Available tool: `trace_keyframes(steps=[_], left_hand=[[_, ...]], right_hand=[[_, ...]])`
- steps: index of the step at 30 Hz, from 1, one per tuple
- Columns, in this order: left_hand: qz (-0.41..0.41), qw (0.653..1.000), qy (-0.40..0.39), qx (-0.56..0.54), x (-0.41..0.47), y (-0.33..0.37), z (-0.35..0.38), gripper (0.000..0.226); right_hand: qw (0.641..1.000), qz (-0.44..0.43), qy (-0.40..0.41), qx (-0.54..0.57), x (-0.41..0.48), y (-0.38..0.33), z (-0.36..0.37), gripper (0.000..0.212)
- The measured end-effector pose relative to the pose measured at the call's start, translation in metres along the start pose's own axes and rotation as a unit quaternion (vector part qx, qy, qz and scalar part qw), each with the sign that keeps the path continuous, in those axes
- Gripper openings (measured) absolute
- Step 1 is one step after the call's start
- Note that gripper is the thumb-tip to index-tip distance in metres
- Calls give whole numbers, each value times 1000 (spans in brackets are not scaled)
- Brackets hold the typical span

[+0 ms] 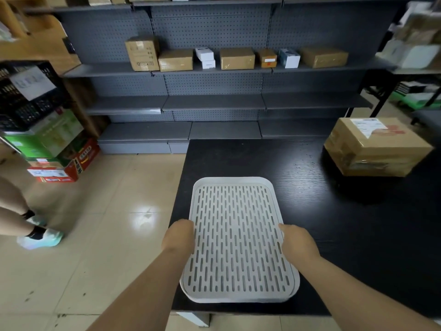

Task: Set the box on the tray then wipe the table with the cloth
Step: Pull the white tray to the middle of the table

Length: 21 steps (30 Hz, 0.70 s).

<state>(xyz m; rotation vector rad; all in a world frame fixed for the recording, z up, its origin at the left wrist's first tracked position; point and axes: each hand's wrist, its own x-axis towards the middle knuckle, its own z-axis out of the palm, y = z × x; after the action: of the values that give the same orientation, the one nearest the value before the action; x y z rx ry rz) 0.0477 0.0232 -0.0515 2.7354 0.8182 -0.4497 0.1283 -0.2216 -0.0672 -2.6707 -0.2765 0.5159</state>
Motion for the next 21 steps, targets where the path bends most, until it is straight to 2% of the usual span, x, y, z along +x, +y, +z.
trace_keyframes(steps=[10,21], left_hand=[[34,997,45,-49,30,63,-37,39],[33,995,70,-68,119,117,-49,33]], right_hand=[[998,27,42,37,43,17,-57,31],[996,8,48,70,143,27,-99,31]])
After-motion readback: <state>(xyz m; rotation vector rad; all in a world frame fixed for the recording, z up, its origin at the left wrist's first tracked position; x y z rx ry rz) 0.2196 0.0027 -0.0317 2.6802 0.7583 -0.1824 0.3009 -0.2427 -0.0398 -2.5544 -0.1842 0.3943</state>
